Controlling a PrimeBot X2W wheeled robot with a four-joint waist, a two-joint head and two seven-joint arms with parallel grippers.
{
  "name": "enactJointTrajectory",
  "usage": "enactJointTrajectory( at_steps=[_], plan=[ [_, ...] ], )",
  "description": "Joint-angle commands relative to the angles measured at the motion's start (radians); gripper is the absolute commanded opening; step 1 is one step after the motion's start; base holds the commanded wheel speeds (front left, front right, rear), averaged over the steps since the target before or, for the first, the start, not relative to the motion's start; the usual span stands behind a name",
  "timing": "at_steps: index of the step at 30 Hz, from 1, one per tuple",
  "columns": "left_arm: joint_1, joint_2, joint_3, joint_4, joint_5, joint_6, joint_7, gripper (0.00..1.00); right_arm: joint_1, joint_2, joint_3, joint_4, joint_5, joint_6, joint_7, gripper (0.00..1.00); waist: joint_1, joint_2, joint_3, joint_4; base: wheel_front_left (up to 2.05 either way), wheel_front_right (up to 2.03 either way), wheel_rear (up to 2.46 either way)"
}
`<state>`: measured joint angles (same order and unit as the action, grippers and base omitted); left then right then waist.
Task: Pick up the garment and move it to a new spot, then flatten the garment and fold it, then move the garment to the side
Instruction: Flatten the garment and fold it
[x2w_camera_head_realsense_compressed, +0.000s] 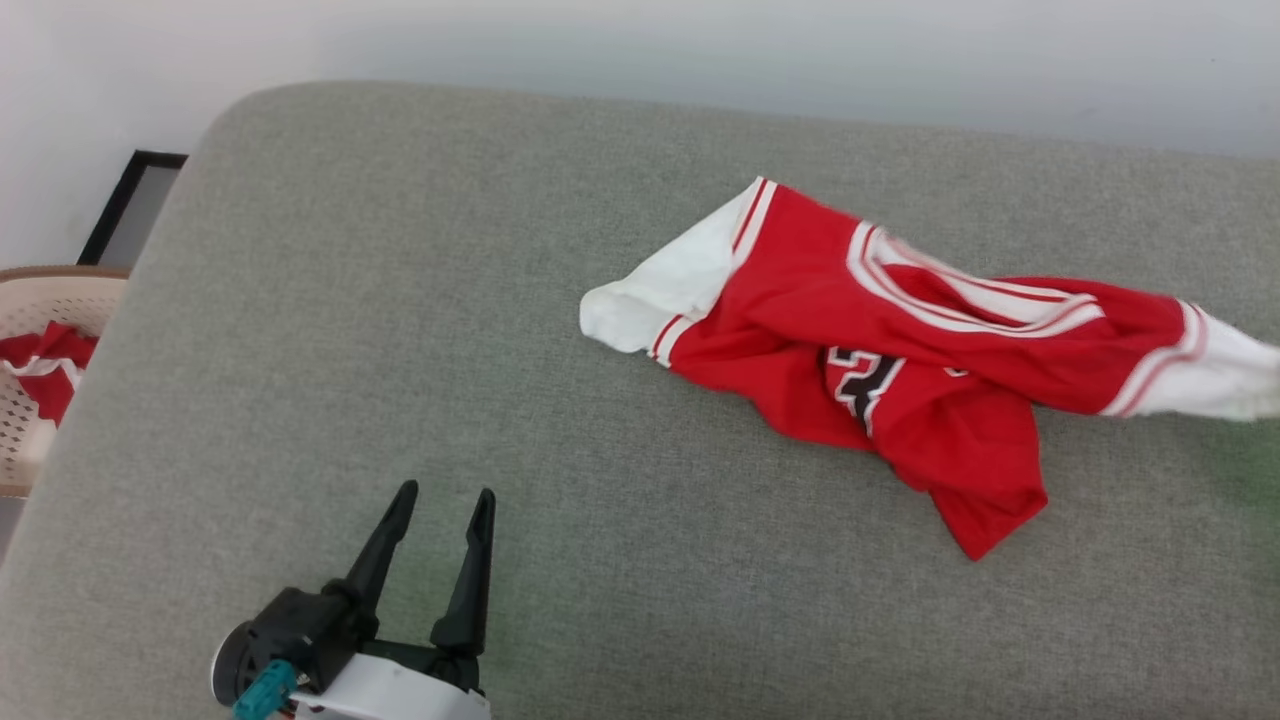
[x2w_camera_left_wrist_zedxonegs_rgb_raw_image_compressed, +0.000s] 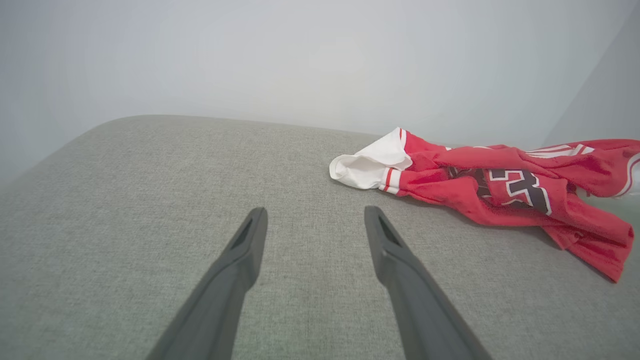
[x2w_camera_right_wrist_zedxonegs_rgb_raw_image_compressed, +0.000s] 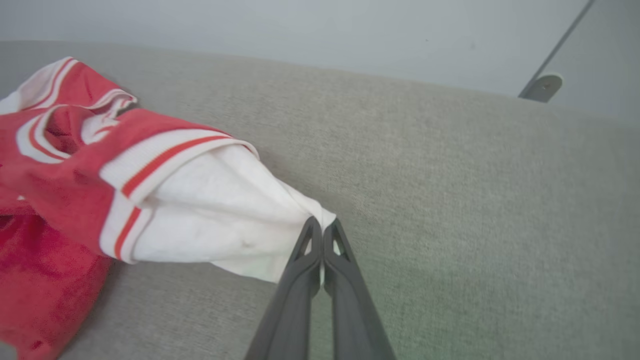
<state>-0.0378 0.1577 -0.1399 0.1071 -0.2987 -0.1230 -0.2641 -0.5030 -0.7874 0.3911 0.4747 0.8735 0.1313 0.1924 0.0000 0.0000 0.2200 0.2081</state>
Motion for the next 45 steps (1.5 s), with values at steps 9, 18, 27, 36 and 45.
enactJointTrajectory(
  at_steps=[9, 18, 27, 36, 45],
  plan=[
    [-0.013, 0.005, -0.004, -0.001, 0.006, -0.007, 0.0, 1.0, 0.022, 0.133, -0.226, 0.216, -0.226, -0.001, -0.009, 0.0, 0.0, 0.0, 0.019, -0.002, 0.0, 0.0, 0.0],
    [-0.026, 0.033, -0.006, -0.002, 0.002, -0.008, 0.0, 1.0, 0.017, 0.206, -0.357, 0.216, -0.385, -0.001, -0.071, 1.0, 0.0, 0.0, 0.016, -0.019, 0.0, 0.0, 0.0],
    [-0.124, 0.173, -0.029, -0.056, -0.006, -0.007, 0.039, 1.0, 0.2, 0.269, -0.406, -0.1, -0.381, -0.001, -0.214, 1.0, 0.0, 0.0, 0.001, -0.088, 0.0, 0.0, 0.0],
    [-0.467, 0.456, -0.361, -0.094, -0.207, -0.007, 0.313, 1.0, 0.348, 0.392, -0.336, -0.47, -0.367, -0.001, -0.213, 1.0, 0.0, 0.0, 0.051, -0.196, 0.0, 0.0, 0.0],
    [-0.923, 0.556, -0.712, 0.072, -0.568, -0.005, 0.607, 1.0, 0.322, 0.453, -0.265, -0.586, -0.398, -0.001, -0.188, 1.0, 0.0, 0.0, 0.152, -0.3, 0.0, 0.0, 0.0]
  ],
)
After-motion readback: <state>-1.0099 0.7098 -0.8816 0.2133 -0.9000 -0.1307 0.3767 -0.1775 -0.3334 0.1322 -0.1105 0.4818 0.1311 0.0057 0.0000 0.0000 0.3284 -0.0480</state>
